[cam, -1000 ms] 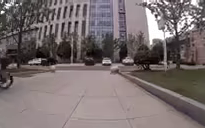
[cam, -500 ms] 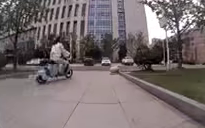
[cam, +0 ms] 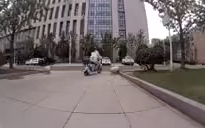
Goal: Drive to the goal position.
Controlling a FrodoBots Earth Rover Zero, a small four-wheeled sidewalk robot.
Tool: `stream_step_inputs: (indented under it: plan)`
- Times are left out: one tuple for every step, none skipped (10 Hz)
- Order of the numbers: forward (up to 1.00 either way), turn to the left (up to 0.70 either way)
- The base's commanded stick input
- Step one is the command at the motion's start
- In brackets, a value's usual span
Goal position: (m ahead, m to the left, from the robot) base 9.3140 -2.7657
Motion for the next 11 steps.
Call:
stream_step_inputs:
  plan:
    - [0.70, 0.00]
    - [0.70, 0.00]
    - [0.70, 0.06]
    - [0.70, 0.13]
    - [0.70, 0.14]
    - [0.70, 0.14]
    - [0.70, 0.14]
    - [0.70, 0.14]
    - [0.70, 0.13]
    - [0.70, 0.09]
    - [0.70, 0.03]
